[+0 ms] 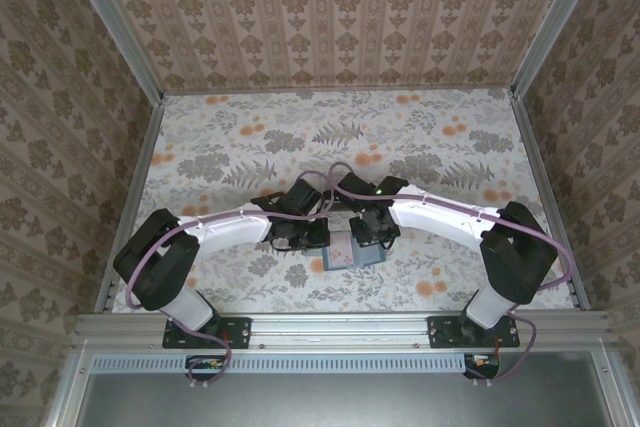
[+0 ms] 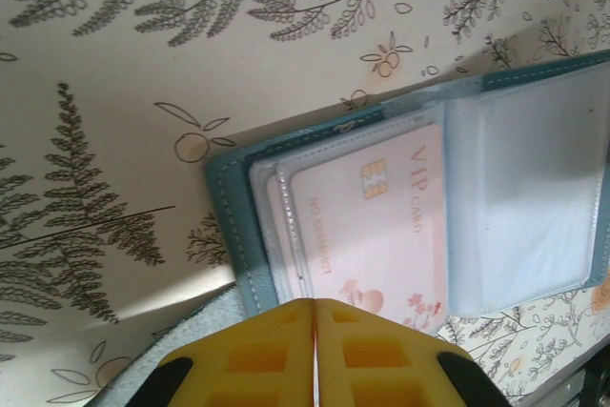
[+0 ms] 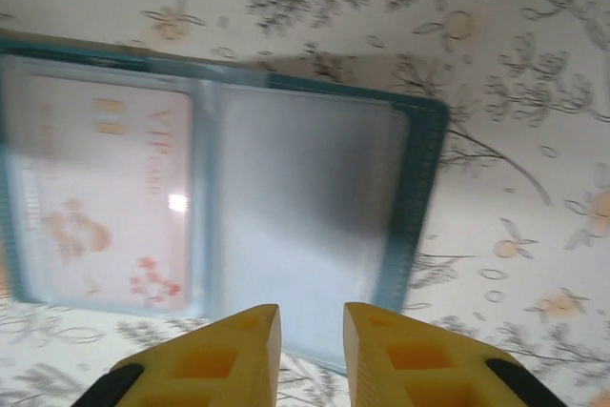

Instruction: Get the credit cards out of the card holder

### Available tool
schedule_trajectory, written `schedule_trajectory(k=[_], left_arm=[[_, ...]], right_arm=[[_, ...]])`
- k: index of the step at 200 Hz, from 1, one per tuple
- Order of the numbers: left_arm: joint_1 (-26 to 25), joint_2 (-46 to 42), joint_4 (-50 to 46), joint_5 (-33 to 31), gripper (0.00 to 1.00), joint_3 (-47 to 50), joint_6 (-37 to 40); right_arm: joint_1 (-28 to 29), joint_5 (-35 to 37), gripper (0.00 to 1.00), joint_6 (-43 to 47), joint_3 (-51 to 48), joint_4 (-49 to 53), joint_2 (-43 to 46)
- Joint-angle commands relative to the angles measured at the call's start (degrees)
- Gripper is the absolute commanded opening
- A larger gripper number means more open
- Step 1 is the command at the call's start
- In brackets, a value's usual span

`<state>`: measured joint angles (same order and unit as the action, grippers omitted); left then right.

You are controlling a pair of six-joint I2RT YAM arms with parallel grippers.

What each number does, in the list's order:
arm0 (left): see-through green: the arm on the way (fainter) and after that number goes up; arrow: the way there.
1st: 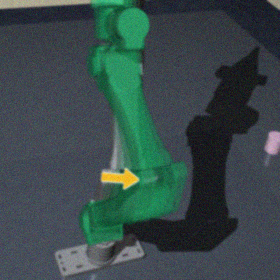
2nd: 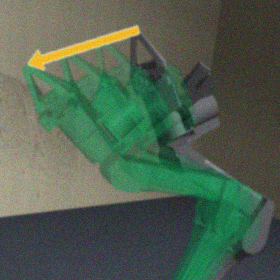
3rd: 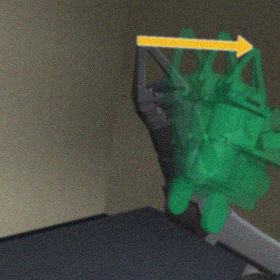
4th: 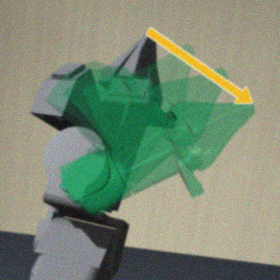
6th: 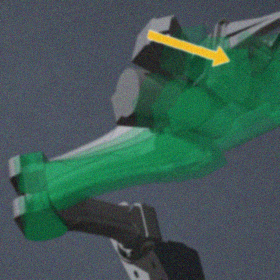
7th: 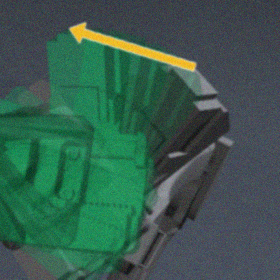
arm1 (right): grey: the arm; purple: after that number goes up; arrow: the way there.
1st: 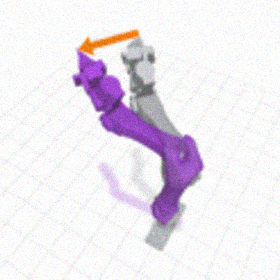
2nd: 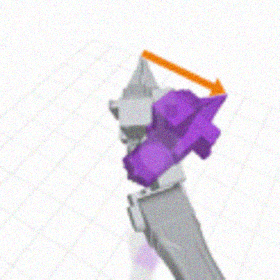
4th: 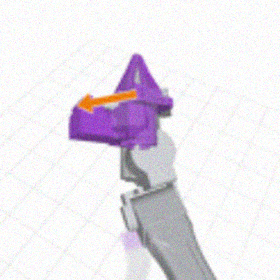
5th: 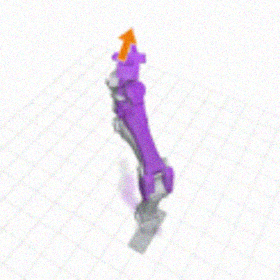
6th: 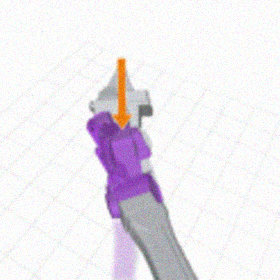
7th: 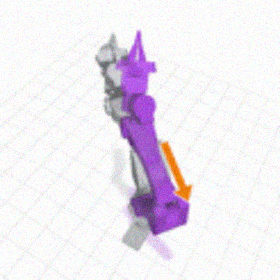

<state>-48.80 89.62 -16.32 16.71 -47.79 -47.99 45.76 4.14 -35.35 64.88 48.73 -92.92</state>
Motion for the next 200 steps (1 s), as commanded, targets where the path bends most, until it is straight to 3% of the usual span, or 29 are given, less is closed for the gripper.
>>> schedule_trajectory(k=[1, 39, 82, 156, 200], left_arm=[[-0.7, 0.5, -0.5, -0.3, 0.10, -1.3, -0.1], [-1.0, 2.1, 1.6, 0.8, 0.09, -1.1, -1.1], [-1.2, 3.7, 3.2, 1.8, 0.09, -0.6, -1.5], [-1.1, 5.7, 1.9, 0.9, 0.08, 0.6, -1.0], [-1.2, 5.5, 1.2, 0.7, 0.08, 0.9, -0.8]], right_arm=[[-1.0, -8.6, 0.23, -1.3, -0.6, -5.7, 1.2], [-3.1, -17.9, 0.20, -3.5, -3.2, -14.5, -0.8], [-5.1, -22.3, 0.18, -4.0, -5.5, -19.5, -3.5], [-6.1, -23.0, 0.18, -3.5, -7.3, -21.3, -6.5], [-6.4, -20.9, 0.25, -2.8, -7.8, -20.4, -7.6]])
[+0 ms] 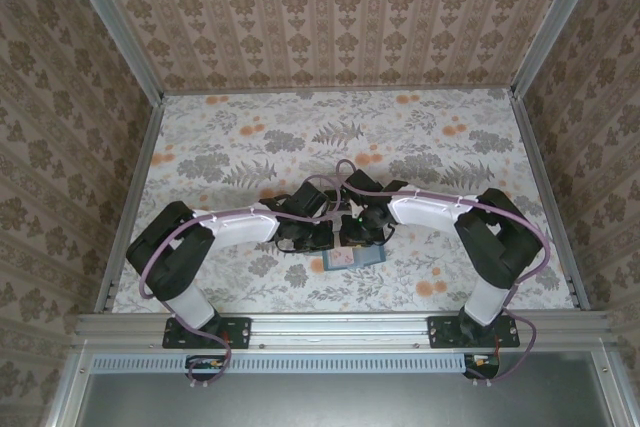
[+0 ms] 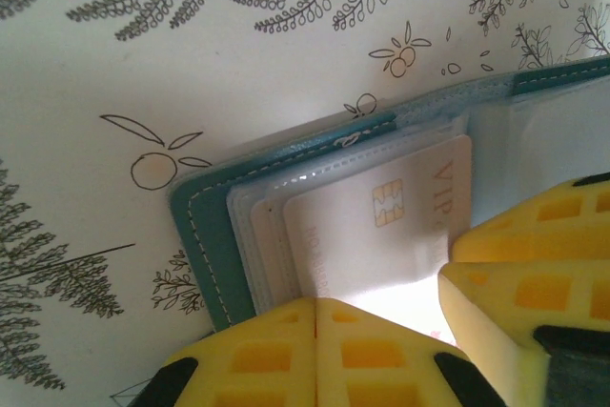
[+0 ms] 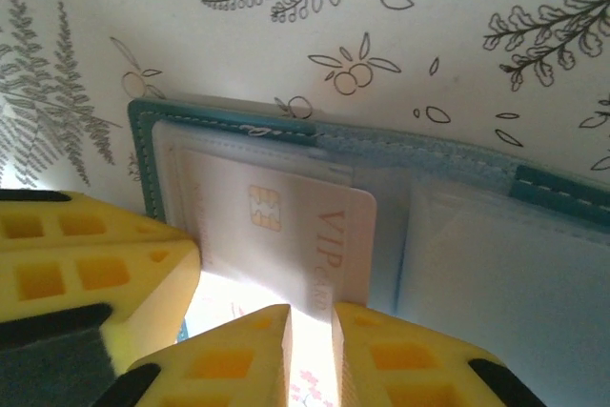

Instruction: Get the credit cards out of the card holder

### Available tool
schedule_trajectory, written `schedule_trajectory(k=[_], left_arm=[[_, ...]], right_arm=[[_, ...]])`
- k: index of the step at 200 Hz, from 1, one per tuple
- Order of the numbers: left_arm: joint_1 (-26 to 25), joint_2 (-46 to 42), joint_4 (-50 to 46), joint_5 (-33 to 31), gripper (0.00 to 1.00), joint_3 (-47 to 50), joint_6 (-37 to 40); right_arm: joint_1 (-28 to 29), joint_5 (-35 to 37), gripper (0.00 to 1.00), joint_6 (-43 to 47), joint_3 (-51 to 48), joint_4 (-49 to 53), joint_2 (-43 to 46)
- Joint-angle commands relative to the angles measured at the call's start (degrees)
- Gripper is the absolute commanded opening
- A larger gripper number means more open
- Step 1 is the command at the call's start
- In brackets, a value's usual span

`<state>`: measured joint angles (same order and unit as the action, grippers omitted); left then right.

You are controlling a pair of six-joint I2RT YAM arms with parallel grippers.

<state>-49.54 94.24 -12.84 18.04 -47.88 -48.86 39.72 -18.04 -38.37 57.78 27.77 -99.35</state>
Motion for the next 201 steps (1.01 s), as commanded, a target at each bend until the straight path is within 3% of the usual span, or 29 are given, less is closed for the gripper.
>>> schedule_trajectory(k=[1, 78, 201], left_arm=[[-0.5, 0.9, -2.3, -0.7, 0.08, 0.9, 0.1], [-0.4, -0.8, -4.2, -1.8, 0.09, 1.1, 0.6], [-1.2, -1.1, -6.5, -1.6, 0.09, -4.7, 1.1]], right_arm=[[-0.4, 1.4, 0.26, 0.2, -0.7, 0.7, -1.2], [-0.3, 3.8, 0.31, 0.9, -0.7, 2.6, -0.6], [-1.4, 1.2, 0.32, 1.5, -0.6, 2.6, 2.4]])
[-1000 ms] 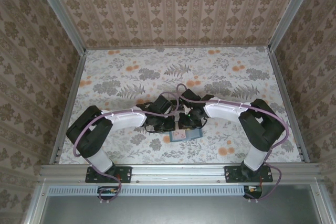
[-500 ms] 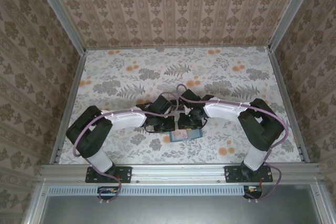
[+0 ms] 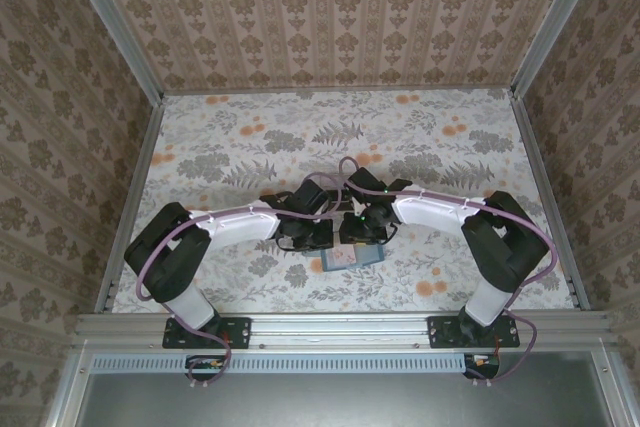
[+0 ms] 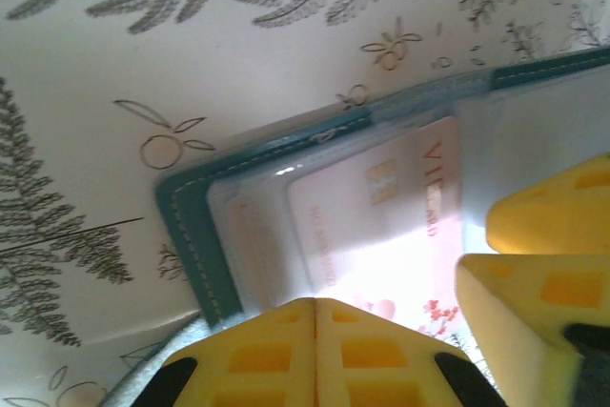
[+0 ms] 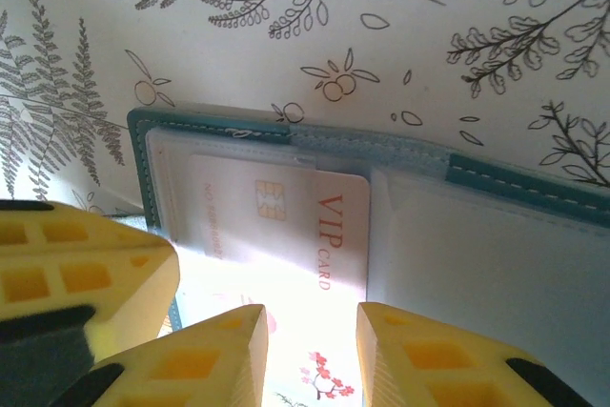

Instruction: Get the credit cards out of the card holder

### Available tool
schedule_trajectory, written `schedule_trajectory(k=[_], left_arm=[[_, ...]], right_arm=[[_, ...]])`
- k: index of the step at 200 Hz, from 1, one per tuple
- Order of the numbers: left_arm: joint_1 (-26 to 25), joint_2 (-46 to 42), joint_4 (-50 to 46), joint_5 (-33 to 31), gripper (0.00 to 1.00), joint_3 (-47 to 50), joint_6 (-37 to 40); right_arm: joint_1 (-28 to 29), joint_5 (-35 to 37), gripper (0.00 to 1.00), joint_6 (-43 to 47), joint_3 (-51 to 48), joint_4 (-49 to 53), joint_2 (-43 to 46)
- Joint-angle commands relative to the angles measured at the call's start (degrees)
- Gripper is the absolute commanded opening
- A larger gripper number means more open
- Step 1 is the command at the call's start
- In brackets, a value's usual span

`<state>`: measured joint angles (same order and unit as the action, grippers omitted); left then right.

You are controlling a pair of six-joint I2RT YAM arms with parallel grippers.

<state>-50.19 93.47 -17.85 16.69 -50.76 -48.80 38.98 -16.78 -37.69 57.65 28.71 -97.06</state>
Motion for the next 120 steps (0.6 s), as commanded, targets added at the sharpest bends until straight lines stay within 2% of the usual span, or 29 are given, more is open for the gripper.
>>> schedule_trajectory(k=[1, 85, 120], left_arm=[[-0.6, -0.3, -1.5, -0.2, 0.09, -1.7, 1.0], [-0.7, 4.1, -1.0, 0.0, 0.08, 0.8, 1.1], [-0.8, 4.7, -2.6, -0.5, 0.08, 1.0, 1.7]], right_arm=[[-0.7, -0.1, 0.33, 0.7, -0.6, 1.7, 0.1], [-1.4, -3.9, 0.32, 0.9, -3.0, -2.5, -3.1], [-2.1, -7.2, 0.31, -0.4, -5.0, -6.1, -1.4]])
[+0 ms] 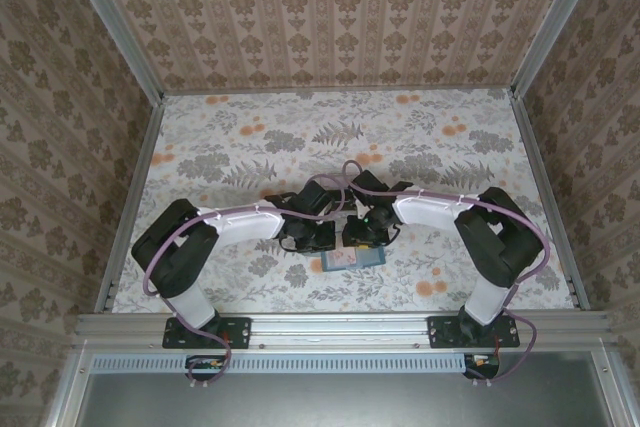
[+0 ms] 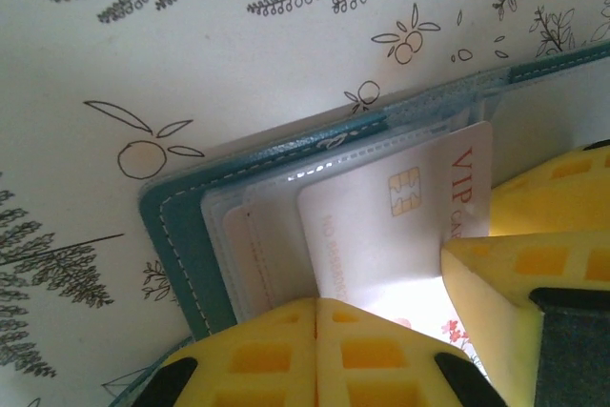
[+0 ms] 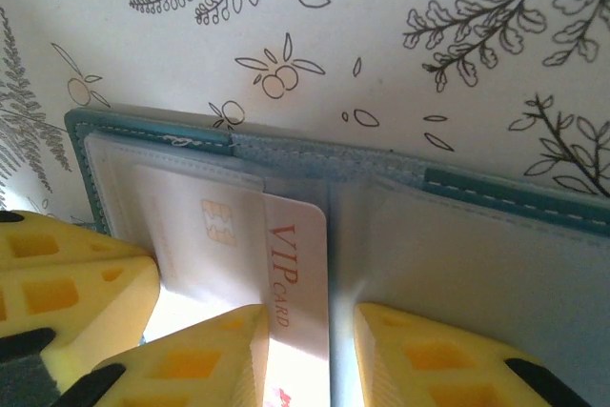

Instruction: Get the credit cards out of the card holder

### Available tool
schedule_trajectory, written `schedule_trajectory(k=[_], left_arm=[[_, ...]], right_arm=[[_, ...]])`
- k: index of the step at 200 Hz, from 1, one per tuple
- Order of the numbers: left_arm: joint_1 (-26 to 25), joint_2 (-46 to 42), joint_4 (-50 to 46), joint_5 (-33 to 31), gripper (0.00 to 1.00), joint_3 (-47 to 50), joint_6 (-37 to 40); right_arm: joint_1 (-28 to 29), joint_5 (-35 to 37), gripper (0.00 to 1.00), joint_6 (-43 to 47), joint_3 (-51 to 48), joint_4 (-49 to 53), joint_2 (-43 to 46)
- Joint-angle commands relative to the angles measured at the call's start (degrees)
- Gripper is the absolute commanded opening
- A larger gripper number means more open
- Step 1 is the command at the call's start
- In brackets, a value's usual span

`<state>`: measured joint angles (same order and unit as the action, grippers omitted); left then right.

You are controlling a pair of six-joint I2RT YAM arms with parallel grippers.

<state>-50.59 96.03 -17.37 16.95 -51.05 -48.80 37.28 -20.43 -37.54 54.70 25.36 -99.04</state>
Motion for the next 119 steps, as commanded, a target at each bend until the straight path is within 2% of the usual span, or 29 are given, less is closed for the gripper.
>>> schedule_trajectory(k=[1, 60, 119], left_arm=[[-0.4, 2.2, -3.1, -0.8, 0.09, 1.2, 1.7], [-0.4, 2.9, -5.7, -1.6, 0.08, 0.4, 2.7], [-0.3, 2.5, -6.2, -1.8, 0.08, 0.2, 2.7]], right_arm=[[-0.4, -3.7, 0.31, -0.6, -2.1, -2.9, 0.6], [-1.3, -7.8, 0.25, -2.4, -3.8, -6.2, 5.1], [-2.1, -8.7, 0.19, -2.2, -4.9, -7.2, 4.1]])
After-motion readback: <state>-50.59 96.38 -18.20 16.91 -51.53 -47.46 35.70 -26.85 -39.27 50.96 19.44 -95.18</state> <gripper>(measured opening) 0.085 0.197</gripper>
